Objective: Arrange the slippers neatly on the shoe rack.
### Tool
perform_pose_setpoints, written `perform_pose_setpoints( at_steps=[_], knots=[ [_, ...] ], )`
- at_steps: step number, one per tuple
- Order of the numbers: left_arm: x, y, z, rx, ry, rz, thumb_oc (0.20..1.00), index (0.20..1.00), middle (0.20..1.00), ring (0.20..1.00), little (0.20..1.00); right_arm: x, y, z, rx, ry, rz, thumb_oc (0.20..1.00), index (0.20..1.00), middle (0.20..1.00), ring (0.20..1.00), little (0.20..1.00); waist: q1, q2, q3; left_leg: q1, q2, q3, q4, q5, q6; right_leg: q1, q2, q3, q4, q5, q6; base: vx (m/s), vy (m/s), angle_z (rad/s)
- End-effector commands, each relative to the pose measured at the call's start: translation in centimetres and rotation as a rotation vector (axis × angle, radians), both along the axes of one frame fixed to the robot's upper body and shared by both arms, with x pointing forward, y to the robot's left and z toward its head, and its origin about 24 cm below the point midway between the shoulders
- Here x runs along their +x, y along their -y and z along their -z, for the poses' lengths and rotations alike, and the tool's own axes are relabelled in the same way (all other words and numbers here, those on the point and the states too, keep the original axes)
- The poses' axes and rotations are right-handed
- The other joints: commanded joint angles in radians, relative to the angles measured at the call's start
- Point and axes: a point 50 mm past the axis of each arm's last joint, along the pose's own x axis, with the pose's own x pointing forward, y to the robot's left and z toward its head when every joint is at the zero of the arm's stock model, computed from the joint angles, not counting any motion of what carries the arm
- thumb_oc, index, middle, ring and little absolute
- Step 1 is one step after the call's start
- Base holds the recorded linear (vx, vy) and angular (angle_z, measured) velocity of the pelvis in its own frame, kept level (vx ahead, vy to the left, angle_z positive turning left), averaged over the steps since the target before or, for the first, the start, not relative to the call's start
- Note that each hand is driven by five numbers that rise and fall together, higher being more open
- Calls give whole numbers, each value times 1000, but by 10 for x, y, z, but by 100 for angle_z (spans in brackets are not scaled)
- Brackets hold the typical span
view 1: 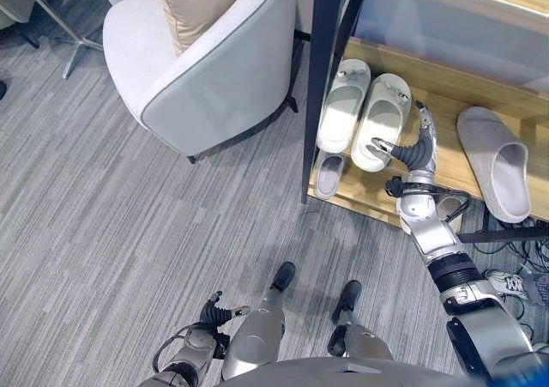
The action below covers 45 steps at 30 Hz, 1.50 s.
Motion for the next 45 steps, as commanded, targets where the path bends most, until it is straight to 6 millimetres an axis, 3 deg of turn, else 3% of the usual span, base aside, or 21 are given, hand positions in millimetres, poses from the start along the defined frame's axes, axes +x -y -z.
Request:
perform_pose_setpoints(
  at_steps=[1,8,21,25,31,42,45],
  knots=[
    [-33,21,15,-20,-127,46,1000,1000,1000,1000,1000,-9,11,-21,50,138,-18,1000,1000,1000,1000,1000,13,-1,-5,35,0,96,-73,-29,11,113,-33,6,6,-84,101,0,0,0],
    [-34,21,15,-24,-124,47,1000,1000,1000,1000,1000,-26,23,-33,-46,206,1,1000,1000,1000,1000,1000,-5,-7,-14,48,5,103,-73,-34,12,125,-31,9,6,-87,101,0,0,0],
    [-40,19,16,-24,-139,44,1000,1000,1000,1000,1000,-29,37,-24,-125,146,45,1000,1000,1000,1000,1000,-17,4,-21,58,9,121,-73,-38,10,127,-31,22,6,-87,100,0,0,0],
    [-47,18,17,-22,-156,52,1000,1000,1000,1000,1000,-33,61,-17,-165,97,159,1000,1000,1000,1000,1000,-25,17,-23,59,13,132,-73,-40,8,121,-30,31,6,-88,101,14,-31,-2],
    [-53,14,18,-23,-174,27,1000,1000,1000,1000,1000,-36,78,-8,-111,54,223,1000,1000,1000,1000,1000,-32,29,-22,61,17,147,-73,-40,6,117,-25,45,6,-91,98,17,-32,-13],
    [-60,13,18,-24,-186,26,1000,1000,1000,1000,1000,-46,98,-12,-152,71,330,1000,1000,1000,1000,1000,-51,48,-18,65,24,160,-73,-43,3,113,-20,61,6,-97,95,3,-7,-2],
    [-63,16,19,-33,-190,32,1000,1000,1000,1000,1000,-50,114,-12,-219,50,398,1000,1000,1000,1000,1000,-56,57,-14,66,24,166,-73,-43,3,112,-19,68,6,-98,95,10,-18,-9]
  ],
)
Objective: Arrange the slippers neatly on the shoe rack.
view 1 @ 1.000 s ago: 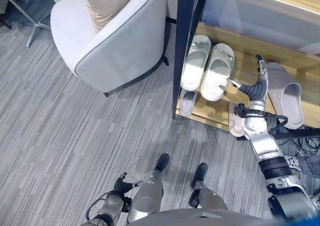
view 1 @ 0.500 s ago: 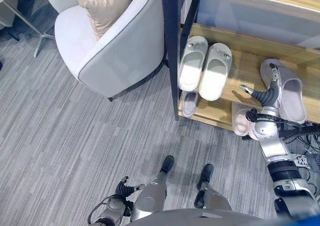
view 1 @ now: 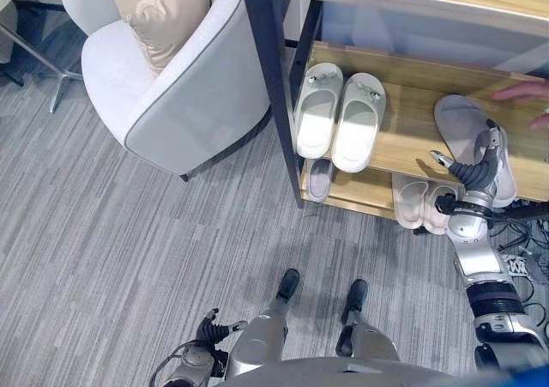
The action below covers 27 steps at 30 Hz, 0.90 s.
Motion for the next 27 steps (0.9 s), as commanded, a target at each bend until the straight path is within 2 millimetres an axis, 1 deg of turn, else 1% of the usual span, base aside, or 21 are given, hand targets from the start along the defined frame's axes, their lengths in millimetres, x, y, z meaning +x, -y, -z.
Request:
perform_pose_setpoints(
  at_steps=[1,5,9,10,14,15,16,19,22,25,27],
  knots=[
    [-35,19,11,-36,-122,74,1000,1000,1000,1000,1000,-10,24,-24,-115,85,89,1000,1000,1000,1000,1000,1,-5,-19,-8,9,111,-17,-50,-5,89,-19,17,7,-84,83,-1,-19,-8],
    [-35,21,12,-40,-124,78,1000,1000,1000,1000,1000,-14,39,-19,-113,55,170,1000,1000,1000,1000,1000,-8,2,-19,-6,11,118,-17,-52,-6,87,-20,23,7,-85,83,5,-14,-3],
    [-34,20,12,-40,-121,79,1000,1000,1000,1000,1000,-16,45,-14,-92,38,204,1000,1000,1000,1000,1000,-12,2,-19,-6,11,119,-17,-53,-6,88,-21,23,7,-86,83,0,0,0],
    [-34,20,12,-42,-121,81,1000,1000,1000,1000,1000,-17,50,-10,-79,16,220,1000,1000,1000,1000,1000,-13,3,-19,-6,9,119,-17,-54,-6,88,-21,24,7,-86,83,0,0,0],
    [-33,20,11,-41,-121,86,1000,1000,1000,1000,1000,-13,56,-7,-45,-9,228,1000,1000,1000,1000,1000,-11,5,-14,-10,8,121,-17,-52,-7,82,-24,25,7,-83,83,0,0,0],
    [-9,16,7,-28,-76,52,1000,1000,1000,1000,1000,-5,49,-12,-56,-5,186,1000,1000,1000,1000,1000,-23,6,-18,-11,9,126,-17,-53,-8,77,-23,30,7,-81,84,0,0,0],
    [-3,23,7,-51,-52,61,1000,1000,1000,1000,1000,7,52,-8,17,-46,206,1000,1000,1000,1000,1000,-26,10,-27,-12,8,132,-17,-56,-6,71,-23,38,7,-79,83,32,23,-11],
    [-13,28,9,-68,-77,51,1000,1000,1000,1000,1000,15,54,-11,38,-51,203,1000,1000,1000,1000,1000,-23,10,-28,-17,8,137,-17,-54,-7,67,-23,40,7,-78,81,17,1,-15],
    [-21,28,11,-76,-107,45,1000,1000,1000,1000,1000,17,52,-8,73,-56,187,1000,1000,1000,1000,1000,-26,9,-27,-18,9,136,-17,-54,-6,67,-22,39,7,-75,80,11,-5,3],
    [-20,28,11,-78,-108,40,1000,1000,1000,1000,1000,18,46,-9,97,-34,159,1000,1000,1000,1000,1000,-28,6,-29,-18,9,135,-17,-54,-6,68,-21,38,7,-76,80,7,-2,1],
    [-16,27,11,-80,-97,35,1000,1000,1000,1000,1000,20,40,-10,102,-19,131,1000,1000,1000,1000,1000,-30,2,-30,-17,10,135,-17,-56,-5,69,-19,36,7,-77,79,15,-3,2]
  ],
)
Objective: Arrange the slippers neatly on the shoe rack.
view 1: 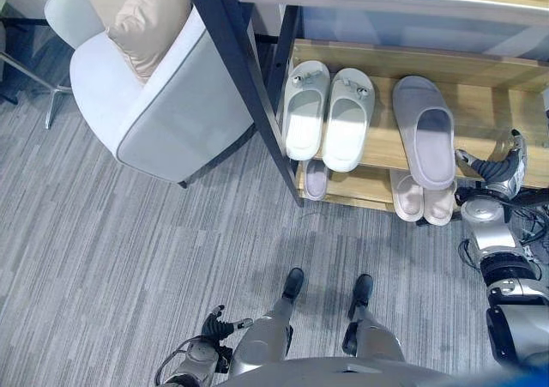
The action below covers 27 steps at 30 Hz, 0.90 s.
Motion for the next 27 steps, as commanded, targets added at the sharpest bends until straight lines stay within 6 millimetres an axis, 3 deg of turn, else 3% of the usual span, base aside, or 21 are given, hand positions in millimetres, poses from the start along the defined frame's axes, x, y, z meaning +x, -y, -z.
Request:
perform_pose_setpoints(
  at_steps=[1,8,17,27],
  knots=[
    [-24,20,11,-41,-105,26,1000,1000,1000,1000,1000,-5,1,-20,-62,103,-47,1000,1000,1000,1000,1000,-1,-28,-39,-27,6,106,4,-62,-11,75,-18,19,7,-74,72,0,0,0],
    [-18,20,10,-40,-93,18,1000,1000,1000,1000,1000,-5,-17,-34,-126,171,-123,1000,1000,1000,1000,1000,-7,-41,-42,-20,10,109,4,-67,-10,80,-16,20,7,-77,69,0,0,0],
    [-12,20,8,-39,-72,24,1000,1000,1000,1000,1000,3,-37,-35,-228,100,-257,1000,1000,1000,1000,1000,2,-52,-36,-19,10,104,4,-65,-9,81,-17,12,7,-74,70,0,0,0],
    [-9,19,8,-29,-66,19,1000,1000,1000,1000,1000,14,-39,-31,-295,15,-263,1000,1000,1000,1000,1000,17,-65,-26,-29,8,96,4,-60,-10,80,-18,1,7,-69,72,-1,4,1]
  ],
)
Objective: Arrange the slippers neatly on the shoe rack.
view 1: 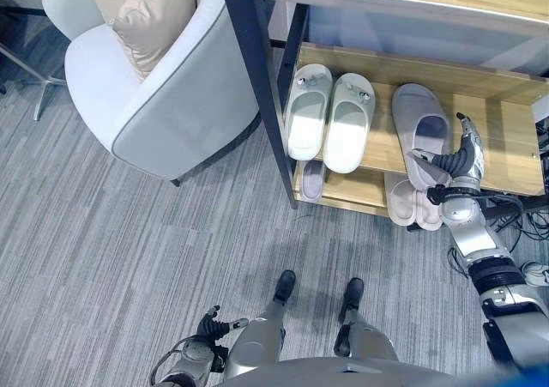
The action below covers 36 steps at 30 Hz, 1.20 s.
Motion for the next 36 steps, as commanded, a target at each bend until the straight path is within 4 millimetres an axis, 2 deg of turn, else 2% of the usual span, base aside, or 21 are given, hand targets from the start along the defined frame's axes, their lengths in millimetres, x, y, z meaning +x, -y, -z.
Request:
perform_pose_setpoints(
  at_steps=[1,6,11,13,21,27,30,31,36],
  knots=[
    [-10,23,8,-39,-56,20,1000,1000,1000,1000,1000,3,13,-24,-93,74,33,1000,1000,1000,1000,1000,14,-17,-14,-25,8,101,-1,-60,-11,77,-19,10,6,-70,73,0,0,0],
    [-10,23,8,-38,-58,12,1000,1000,1000,1000,1000,2,18,-22,-34,91,78,1000,1000,1000,1000,1000,15,-19,-16,-25,7,101,-1,-62,-10,78,-21,8,6,-70,73,0,0,0],
    [-11,20,8,-34,-66,-5,1000,1000,1000,1000,1000,-4,22,-11,116,118,123,1000,1000,1000,1000,1000,8,-16,-22,-20,6,104,-1,-66,-9,80,-23,10,6,-72,72,0,0,0],
    [-12,20,9,-35,-70,-7,1000,1000,1000,1000,1000,-3,23,-7,167,112,133,1000,1000,1000,1000,1000,9,-15,-23,-19,6,105,-1,-66,-9,79,-23,13,6,-71,71,0,0,0],
    [-17,17,10,-25,-92,-21,1000,1000,1000,1000,1000,12,23,-10,187,65,125,1000,1000,1000,1000,1000,21,-17,-16,-34,6,106,-1,-58,-11,65,-20,9,6,-68,70,3,0,0],
    [-17,15,9,-18,-89,-14,1000,1000,1000,1000,1000,24,29,-26,147,48,126,1000,1000,1000,1000,1000,33,-19,-7,-50,5,105,-1,-52,-14,54,-20,5,6,-66,71,0,0,0],
    [-14,11,8,-14,-74,-21,1000,1000,1000,1000,1000,31,30,-40,112,63,120,1000,1000,1000,1000,1000,38,-18,-1,-58,3,104,-1,-49,-15,49,-20,4,6,-65,71,0,0,0],
    [-10,11,7,-13,-59,-21,1000,1000,1000,1000,1000,35,29,-51,53,75,110,1000,1000,1000,1000,1000,41,-19,3,-62,4,102,-1,-44,-18,46,-19,3,6,-64,70,0,0,0],
    [-4,12,5,-16,-37,-9,1000,1000,1000,1000,1000,40,25,-67,-120,64,86,1000,1000,1000,1000,1000,44,-20,3,-62,4,100,-1,-44,-18,49,-17,1,6,-65,70,0,0,0]
  ],
)
